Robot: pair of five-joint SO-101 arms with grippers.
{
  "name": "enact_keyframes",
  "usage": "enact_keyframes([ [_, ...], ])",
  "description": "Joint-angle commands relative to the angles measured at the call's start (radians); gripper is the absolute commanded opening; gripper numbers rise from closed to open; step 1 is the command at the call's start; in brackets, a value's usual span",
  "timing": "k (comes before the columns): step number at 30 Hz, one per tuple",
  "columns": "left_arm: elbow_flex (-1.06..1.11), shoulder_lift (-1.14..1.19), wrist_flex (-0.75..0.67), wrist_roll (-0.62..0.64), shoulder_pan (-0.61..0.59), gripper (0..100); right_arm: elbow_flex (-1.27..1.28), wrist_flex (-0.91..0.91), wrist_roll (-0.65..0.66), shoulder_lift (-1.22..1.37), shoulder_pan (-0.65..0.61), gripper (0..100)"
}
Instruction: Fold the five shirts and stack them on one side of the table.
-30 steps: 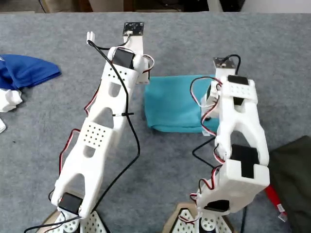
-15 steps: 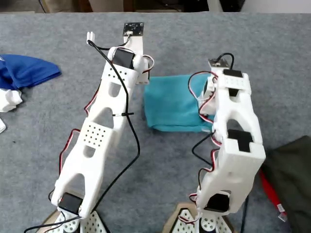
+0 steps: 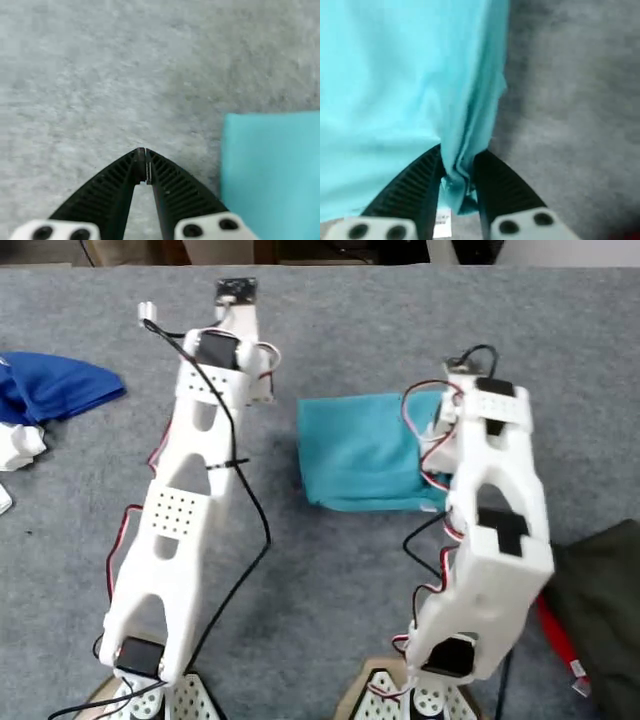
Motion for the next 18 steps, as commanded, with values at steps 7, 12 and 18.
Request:
enact_keyframes([
  [7, -0.040, -0.151, 0.011, -0.051, -0.094, 2, -0.013, 0.104, 0.037, -0.314, 0.176, 0.4],
  [12, -0.031, -0.173, 0.011, -0.051, -0.126, 2, -0.013, 0.160, 0.097, -0.374, 0.320, 0.4],
  [18, -0.031, -0.191, 0.012, -0.071, -0.137, 2, -0.021, 0.196, 0.212, -0.418, 0.552, 0.4],
])
